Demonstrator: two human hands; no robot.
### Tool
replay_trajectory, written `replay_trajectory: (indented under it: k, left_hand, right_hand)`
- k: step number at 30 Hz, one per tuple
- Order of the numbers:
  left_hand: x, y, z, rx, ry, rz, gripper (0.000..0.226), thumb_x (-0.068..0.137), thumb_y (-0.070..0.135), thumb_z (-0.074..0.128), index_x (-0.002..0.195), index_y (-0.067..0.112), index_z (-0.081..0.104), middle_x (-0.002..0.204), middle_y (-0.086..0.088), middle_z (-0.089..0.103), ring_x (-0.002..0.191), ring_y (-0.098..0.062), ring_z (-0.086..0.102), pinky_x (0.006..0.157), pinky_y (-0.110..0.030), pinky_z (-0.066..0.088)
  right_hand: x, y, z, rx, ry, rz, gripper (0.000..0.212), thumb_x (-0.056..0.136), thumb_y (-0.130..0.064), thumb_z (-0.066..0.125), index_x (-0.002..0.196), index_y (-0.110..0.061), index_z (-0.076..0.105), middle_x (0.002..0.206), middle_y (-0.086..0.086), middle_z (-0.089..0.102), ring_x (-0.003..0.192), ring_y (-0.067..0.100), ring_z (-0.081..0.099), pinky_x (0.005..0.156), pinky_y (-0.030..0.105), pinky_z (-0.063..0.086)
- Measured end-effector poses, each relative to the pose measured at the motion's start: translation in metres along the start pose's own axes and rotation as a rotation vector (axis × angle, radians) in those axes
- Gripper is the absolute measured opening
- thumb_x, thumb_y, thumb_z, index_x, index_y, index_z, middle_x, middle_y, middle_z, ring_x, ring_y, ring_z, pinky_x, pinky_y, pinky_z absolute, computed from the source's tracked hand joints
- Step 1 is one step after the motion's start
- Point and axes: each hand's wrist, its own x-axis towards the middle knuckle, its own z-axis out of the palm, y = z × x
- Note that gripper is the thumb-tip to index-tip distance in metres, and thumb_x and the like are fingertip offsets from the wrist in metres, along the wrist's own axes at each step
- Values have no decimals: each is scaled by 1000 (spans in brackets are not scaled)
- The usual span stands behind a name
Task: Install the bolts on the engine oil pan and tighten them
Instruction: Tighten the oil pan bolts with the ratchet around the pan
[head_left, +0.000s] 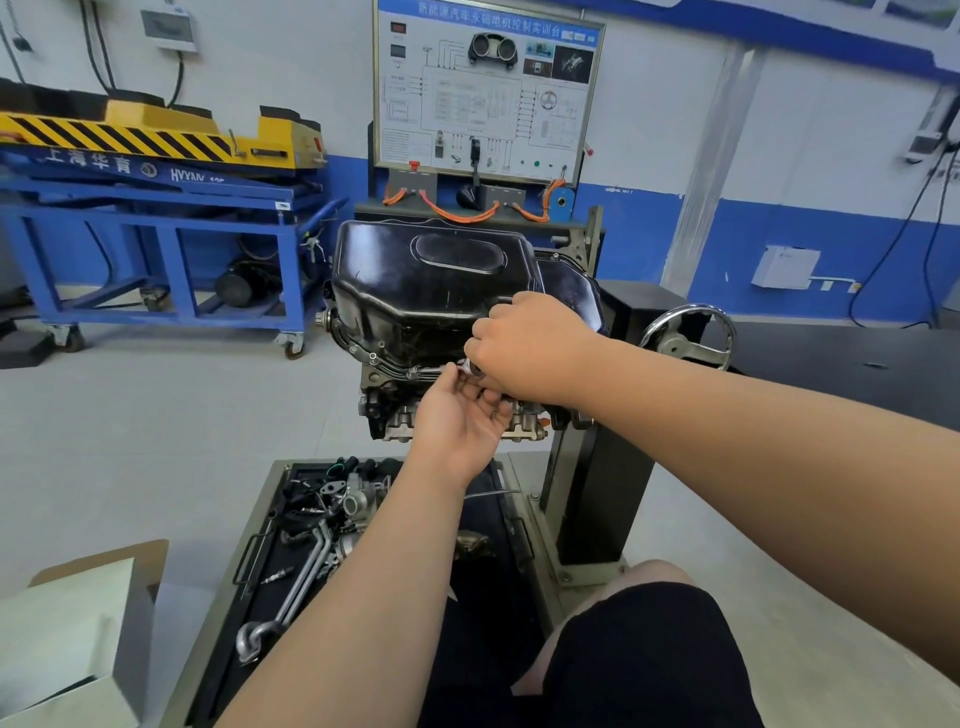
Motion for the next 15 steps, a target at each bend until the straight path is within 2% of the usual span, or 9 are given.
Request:
replay_trajectory:
  k: [7,15]
  left_hand:
    - [0,-1,1,-5,-1,-2,36,102,36,35,82,15,56,65,0,61,65,-13,54,66,-29,45]
    - [2,0,-2,-16,-9,-18,36,102,35,35,80,15,54,63,1,58,54,-12,48,62,-28,43]
  right_hand:
    - [0,0,-1,2,-6,2,19,96,-23,46,102,-19,63,96,-2,61,87,18,56,67,29,31]
    - [1,0,-3,-5,-62,13,20,96,-24,46,105,-19,63,98,-2,61,82,16,49,68,29,31]
